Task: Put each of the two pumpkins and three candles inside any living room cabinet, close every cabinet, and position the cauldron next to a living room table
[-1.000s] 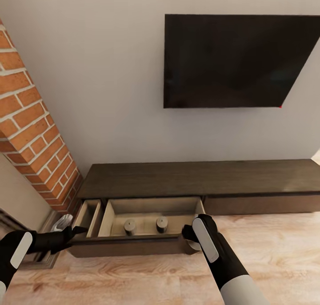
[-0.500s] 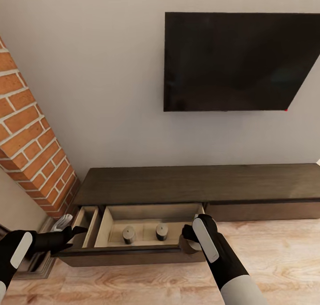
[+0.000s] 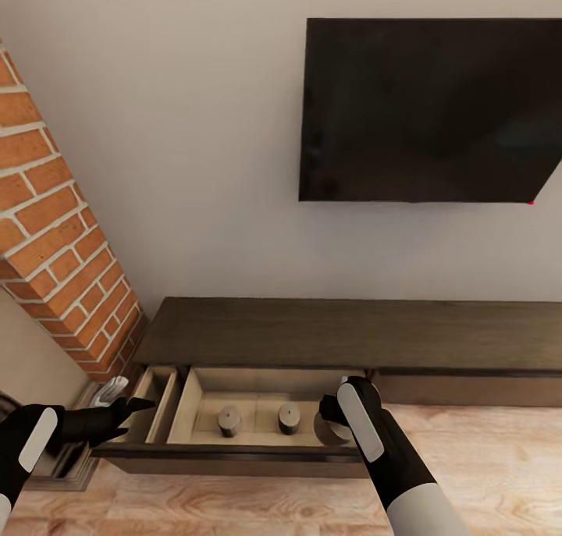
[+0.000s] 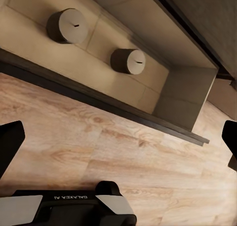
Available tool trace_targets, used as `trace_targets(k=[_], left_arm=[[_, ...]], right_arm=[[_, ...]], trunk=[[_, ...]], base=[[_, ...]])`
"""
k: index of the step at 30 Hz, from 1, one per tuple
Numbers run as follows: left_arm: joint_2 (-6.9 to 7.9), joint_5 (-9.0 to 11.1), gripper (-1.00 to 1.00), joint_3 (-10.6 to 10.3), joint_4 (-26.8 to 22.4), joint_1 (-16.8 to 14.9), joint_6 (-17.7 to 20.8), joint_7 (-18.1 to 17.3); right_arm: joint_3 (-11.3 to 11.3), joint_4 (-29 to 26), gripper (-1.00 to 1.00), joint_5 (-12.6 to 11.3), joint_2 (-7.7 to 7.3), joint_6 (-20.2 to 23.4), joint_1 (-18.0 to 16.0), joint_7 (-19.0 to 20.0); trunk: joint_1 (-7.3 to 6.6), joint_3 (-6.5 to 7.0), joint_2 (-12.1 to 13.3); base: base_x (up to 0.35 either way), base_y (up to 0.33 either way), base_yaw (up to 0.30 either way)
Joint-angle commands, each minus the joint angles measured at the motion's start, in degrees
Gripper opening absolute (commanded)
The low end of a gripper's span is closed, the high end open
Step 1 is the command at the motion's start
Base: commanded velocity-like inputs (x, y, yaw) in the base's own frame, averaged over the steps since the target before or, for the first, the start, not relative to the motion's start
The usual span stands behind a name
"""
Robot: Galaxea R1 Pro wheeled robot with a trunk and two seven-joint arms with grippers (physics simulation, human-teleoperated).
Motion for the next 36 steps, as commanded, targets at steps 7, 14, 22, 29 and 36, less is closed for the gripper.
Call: trace_targets(k=[7, 14, 22, 29, 36], left_arm=[[-0.06, -0.02, 1.0, -0.17, 0.0, 0.0, -0.04, 0.0], [-0.09, -0.03, 1.0, -0.19, 0.0, 0.0, -0.03, 0.01], [-0.09, -0.03, 1.0, -0.08, 0.0, 0.0, -0.05, 0.01], [-0.09, 0.03, 1.0, 0.07, 0.0, 0.0, 0.01, -0.05], [-0.09, 0.06, 1.0, 0.17, 0.0, 0.0, 0.03, -0.09]], right_arm=[[-0.02, 0.0, -1.0, -0.01, -0.02, -0.03, 0.0, 0.06], [0.0, 0.0, -1.0, 0.0, -0.02, -0.04, 0.0, 0.06], [0.04, 0.05, -1.0, 0.0, 0.0, -0.11, 0.0, 0.06], [0.08, 0.4, -1.0, 0.29, -0.07, -1.69, 0.0, 0.06], [0.31, 0.89, -1.0, 0.5, -0.35, -5.17, 0.0, 0.08]], trunk=[[0.0, 0.0, 0.0], [0.0, 0.0, 0.0], [0.0, 0.03, 0.0], [0.0, 0.04, 0.0], [1.54, -1.22, -2.81]], base=[[0.178, -0.015, 0.003], [0.165, -0.062, 0.0], [0.107, -0.007, 0.0], [0.029, 0.0, 0.0], [0.001, 0.0, 0.0]])
